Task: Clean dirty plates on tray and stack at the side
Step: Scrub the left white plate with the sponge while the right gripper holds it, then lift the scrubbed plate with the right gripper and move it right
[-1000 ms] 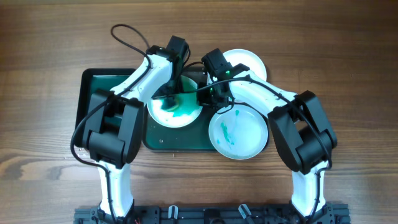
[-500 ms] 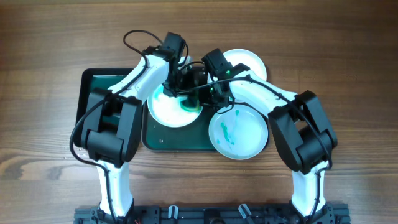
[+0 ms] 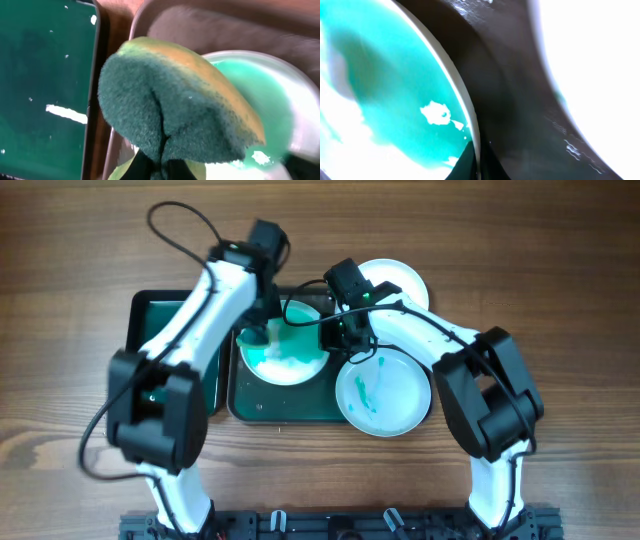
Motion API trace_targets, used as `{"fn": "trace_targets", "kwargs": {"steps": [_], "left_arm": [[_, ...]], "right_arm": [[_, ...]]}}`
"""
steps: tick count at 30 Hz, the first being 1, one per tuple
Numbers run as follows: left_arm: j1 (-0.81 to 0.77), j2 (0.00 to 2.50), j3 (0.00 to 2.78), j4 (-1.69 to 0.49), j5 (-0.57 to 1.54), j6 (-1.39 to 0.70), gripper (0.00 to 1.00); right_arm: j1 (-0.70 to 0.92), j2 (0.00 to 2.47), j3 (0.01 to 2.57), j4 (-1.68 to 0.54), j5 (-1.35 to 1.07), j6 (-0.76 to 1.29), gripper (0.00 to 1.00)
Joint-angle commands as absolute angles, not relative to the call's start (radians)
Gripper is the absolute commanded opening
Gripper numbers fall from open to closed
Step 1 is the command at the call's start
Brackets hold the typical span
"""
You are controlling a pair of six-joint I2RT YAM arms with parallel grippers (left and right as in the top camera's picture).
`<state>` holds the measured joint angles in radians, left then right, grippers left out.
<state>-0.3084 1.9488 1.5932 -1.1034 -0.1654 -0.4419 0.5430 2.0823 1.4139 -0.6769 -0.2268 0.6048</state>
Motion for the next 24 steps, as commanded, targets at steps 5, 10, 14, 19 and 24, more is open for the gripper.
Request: {"fn": "trace_targets", "kwargs": {"steps": [5, 10, 14, 19, 24], "left_arm": [[-0.205, 1.809, 1.644, -1.133, 0.011, -0.397, 0.04], [-0.205, 1.812, 1.644, -1.104, 0.01, -0.397, 0.04], [-0.205, 1.812, 1.642, -1.101, 0.01, -0.397, 0.04], [-0.205, 1.812, 1.642, -1.101, 0.01, -0.397, 0.04], [-0.205, 1.812, 1.642, -1.101, 0.01, -0.397, 0.04]], "right_arm": [[0.617, 1.776, 1.399, -0.839, 0.289, 0.575, 0.04], [0.759, 1.651, 1.399, -0.936, 0.746, 0.576, 0.04], [0.926, 1.651, 1.399, -0.951, 1.084, 0.575, 0.04], [1.091, 1.651, 1.399, -0.945, 1.521, 0.548, 0.04], [1.112, 1.651, 1.399, -0.883, 1.521, 0.437, 0.04]]}}
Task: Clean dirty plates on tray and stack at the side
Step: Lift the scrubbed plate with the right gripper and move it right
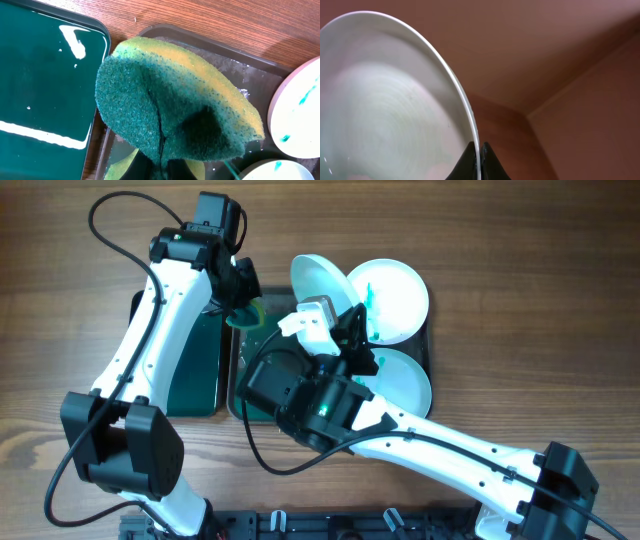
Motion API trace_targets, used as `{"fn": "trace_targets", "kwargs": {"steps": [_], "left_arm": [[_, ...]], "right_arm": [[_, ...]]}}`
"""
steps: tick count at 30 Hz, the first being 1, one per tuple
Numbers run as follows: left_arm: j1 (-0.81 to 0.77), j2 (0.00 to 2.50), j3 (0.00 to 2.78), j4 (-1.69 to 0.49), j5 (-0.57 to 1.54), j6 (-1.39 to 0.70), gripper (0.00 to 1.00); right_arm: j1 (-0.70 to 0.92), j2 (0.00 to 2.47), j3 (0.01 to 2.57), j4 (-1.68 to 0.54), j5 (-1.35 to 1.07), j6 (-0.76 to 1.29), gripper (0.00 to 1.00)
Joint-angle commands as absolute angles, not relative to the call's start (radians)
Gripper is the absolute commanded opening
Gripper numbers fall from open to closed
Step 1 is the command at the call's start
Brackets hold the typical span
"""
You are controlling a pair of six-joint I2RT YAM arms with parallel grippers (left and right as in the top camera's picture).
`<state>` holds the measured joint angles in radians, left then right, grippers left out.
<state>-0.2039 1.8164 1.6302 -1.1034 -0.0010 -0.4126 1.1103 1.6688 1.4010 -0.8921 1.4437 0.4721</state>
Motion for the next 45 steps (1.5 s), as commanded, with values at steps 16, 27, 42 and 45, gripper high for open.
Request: {"fn": "trace_targets", "kwargs": {"steps": [16, 27, 42, 45], "left_arm": [[-0.205, 1.812, 1.642, -1.101, 0.011, -0.397, 0.04], [-0.205, 1.812, 1.642, -1.105, 0.011, -0.397, 0.04], [-0.205, 1.812, 1.642, -1.104, 0.011, -0.4, 0.04], [-0.205, 1.812, 1.642, -1.103, 0.011, -0.401, 0.04]], "right_arm": [[1.047, 1.651, 1.399, -0.846, 1.328, 0.456, 0.04], [0.332, 1.511, 1.4, -0.871, -0.088, 0.493, 0.04], [-0.439, 1.497, 0.896, -0.635, -0.015, 0.474, 0.04], [-0.435, 1.5, 0.824, -0.565, -0.015, 0.471, 0.07]]}}
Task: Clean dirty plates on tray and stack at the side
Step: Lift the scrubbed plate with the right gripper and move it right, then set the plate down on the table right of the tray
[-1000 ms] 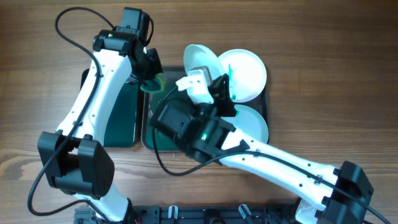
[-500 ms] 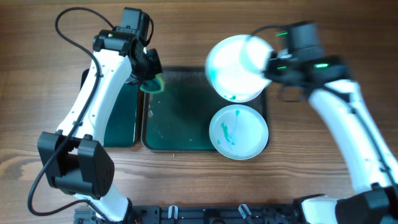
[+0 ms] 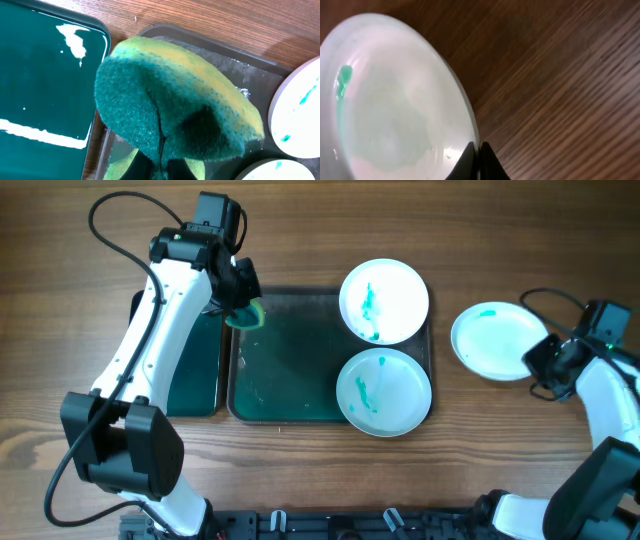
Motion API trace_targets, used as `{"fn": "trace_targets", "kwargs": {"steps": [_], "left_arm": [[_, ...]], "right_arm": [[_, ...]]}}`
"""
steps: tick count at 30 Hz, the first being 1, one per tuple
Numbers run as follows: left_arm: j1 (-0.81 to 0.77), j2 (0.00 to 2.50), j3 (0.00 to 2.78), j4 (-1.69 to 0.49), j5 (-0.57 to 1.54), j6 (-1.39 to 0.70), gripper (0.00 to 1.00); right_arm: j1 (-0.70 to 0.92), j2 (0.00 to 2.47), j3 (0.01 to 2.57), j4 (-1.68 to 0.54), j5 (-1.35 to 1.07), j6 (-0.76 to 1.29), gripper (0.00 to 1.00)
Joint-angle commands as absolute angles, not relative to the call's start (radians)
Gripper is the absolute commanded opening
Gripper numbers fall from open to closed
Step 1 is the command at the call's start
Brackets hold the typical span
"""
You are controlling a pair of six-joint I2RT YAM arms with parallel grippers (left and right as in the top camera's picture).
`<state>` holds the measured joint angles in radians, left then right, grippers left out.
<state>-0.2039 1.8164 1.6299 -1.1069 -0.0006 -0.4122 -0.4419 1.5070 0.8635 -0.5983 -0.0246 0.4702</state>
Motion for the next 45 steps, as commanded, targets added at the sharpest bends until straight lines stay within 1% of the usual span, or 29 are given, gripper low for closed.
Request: {"fn": "trace_targets", "kwargs": {"steps": [1, 2, 3, 4, 6, 7, 8, 10, 13, 16, 19, 24, 27, 30, 32, 35, 36, 37, 38, 39, 40, 42, 45], "left_arm": [[-0.205, 1.812, 1.642, -1.103, 0.011, -0.401, 0.04], [-0.205, 1.812, 1.642, -1.103, 0.011, -0.401, 0.04], [-0.205, 1.812, 1.642, -1.103, 0.011, -0.401, 0.04], [-0.205, 1.812, 1.642, -1.104, 0.011, -0.401, 0.04], [-0.205, 1.812, 1.642, -1.104, 0.011, -0.401, 0.04], [-0.205, 1.812, 1.642, -1.103, 0.011, -0.401, 0.04], [-0.205, 1.812, 1.642, -1.103, 0.011, -0.401, 0.04], [-0.205, 1.812, 1.642, -1.103, 0.011, -0.401, 0.04], [-0.205, 1.812, 1.642, -1.105, 0.011, -0.401, 0.04], [-0.205, 1.812, 1.642, -1.105, 0.011, -0.401, 0.04], [-0.205, 1.812, 1.642, -1.105, 0.011, -0.401, 0.04], [-0.205, 1.812, 1.642, -1.105, 0.012, -0.401, 0.04], [-0.205, 1.812, 1.642, -1.109, 0.011, -0.401, 0.04], [-0.205, 1.812, 1.642, -1.111, 0.011, -0.401, 0.04], [-0.205, 1.812, 1.642, -1.112, 0.011, -0.401, 0.04], [-0.207, 1.812, 1.642, -1.111, 0.011, -0.401, 0.04], [-0.207, 1.812, 1.642, -1.112, 0.011, -0.401, 0.04], [-0.207, 1.812, 1.642, -1.111, 0.011, -0.401, 0.04], [-0.207, 1.812, 1.642, -1.111, 0.012, -0.401, 0.04], [-0.207, 1.812, 1.642, -1.112, 0.011, -0.401, 0.04], [-0.207, 1.812, 1.642, -1.115, 0.011, -0.401, 0.04], [-0.207, 1.812, 1.642, -1.117, 0.011, -0.401, 0.04], [-0.207, 1.812, 1.642, -1.116, 0.011, -0.401, 0.04]], "right_arm": [[-0.435, 1.5, 0.82, -0.562, -0.016, 0.47, 0.14], [-0.435, 1.5, 0.821, -0.561, -0.031, 0.465, 0.18], [-0.435, 1.499, 0.835, -0.563, -0.125, 0.381, 0.3], [-0.435, 1.499, 0.861, -0.599, -0.172, 0.353, 0.32], [-0.435, 1.499, 0.93, -0.701, -0.274, 0.305, 0.32], [-0.432, 1.499, 0.99, -0.804, -0.468, 0.201, 0.32], [-0.416, 1.499, 0.999, -0.846, -0.56, 0.164, 0.32], [-0.338, 1.499, 0.983, -0.902, -0.575, 0.13, 0.32], [-0.176, 1.5, 0.926, -0.918, -0.493, 0.14, 0.31], [-0.048, 1.5, 0.859, -0.904, -0.381, 0.262, 0.27], [0.005, 1.5, 0.81, -0.846, -0.355, 0.32, 0.25], [0.066, 1.5, 0.708, -0.71, -0.364, 0.344, 0.24], [0.087, 1.5, 0.706, -0.707, -0.367, 0.344, 0.05], [0.105, 1.499, 0.709, -0.675, -0.432, 0.36, 0.04], [0.17, 1.491, 0.713, -0.646, -0.437, 0.466, 0.04], [0.324, 1.485, 0.748, -0.538, -0.417, 0.653, 0.04], [0.391, 1.485, 0.768, -0.493, -0.361, 0.736, 0.04], [0.482, 1.485, 0.796, -0.467, -0.246, 0.861, 0.04], [0.533, 1.486, 0.809, -0.462, -0.171, 0.931, 0.04], [0.61, 1.487, 0.817, -0.45, -0.041, 1.048, 0.04], [0.648, 1.491, 0.817, -0.443, 0.028, 1.116, 0.04], [0.689, 1.517, 0.817, -0.407, 0.103, 1.188, 0.04], [0.691, 1.602, 0.817, -0.264, 0.076, 1.187, 0.04]]}}
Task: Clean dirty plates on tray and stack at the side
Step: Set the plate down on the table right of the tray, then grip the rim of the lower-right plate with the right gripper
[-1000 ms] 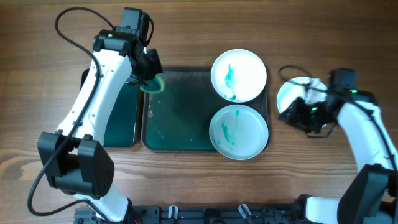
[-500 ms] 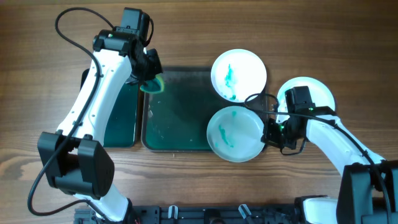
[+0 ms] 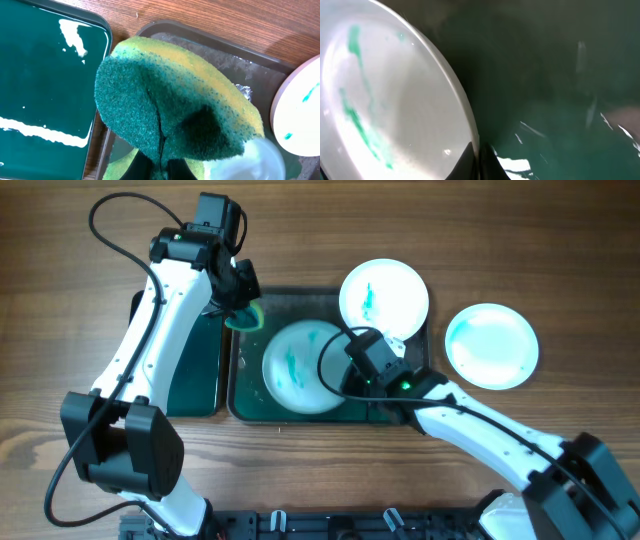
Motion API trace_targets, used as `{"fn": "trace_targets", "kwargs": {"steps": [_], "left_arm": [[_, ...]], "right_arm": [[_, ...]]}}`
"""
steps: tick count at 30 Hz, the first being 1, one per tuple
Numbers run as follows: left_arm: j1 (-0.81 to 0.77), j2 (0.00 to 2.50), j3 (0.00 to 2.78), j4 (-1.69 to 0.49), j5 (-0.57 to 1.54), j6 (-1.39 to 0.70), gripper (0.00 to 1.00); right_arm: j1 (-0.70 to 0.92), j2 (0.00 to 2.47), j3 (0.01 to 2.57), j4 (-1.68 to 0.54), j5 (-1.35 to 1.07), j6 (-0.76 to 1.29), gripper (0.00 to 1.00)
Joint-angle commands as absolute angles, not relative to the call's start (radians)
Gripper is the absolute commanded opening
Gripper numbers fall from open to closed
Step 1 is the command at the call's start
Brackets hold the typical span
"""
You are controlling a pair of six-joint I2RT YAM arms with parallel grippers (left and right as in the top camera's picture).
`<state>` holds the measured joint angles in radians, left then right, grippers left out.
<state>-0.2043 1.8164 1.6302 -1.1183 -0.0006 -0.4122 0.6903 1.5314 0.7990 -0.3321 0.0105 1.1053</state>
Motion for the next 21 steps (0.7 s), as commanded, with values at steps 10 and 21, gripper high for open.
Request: {"fn": "trace_targets", "kwargs": {"steps": [10, 21], "left_arm": [[-0.207, 1.812, 1.642, -1.116, 0.011, -0.401, 0.04], [-0.207, 1.813, 1.642, -1.114, 0.011, -0.4, 0.04]], "right_arm": [[0.565, 1.721, 1.075, -0.489, -0.14, 0.525, 0.29], [0.492, 1.964, 1.251, -0.516, -0.368, 0.157, 0.18]]}}
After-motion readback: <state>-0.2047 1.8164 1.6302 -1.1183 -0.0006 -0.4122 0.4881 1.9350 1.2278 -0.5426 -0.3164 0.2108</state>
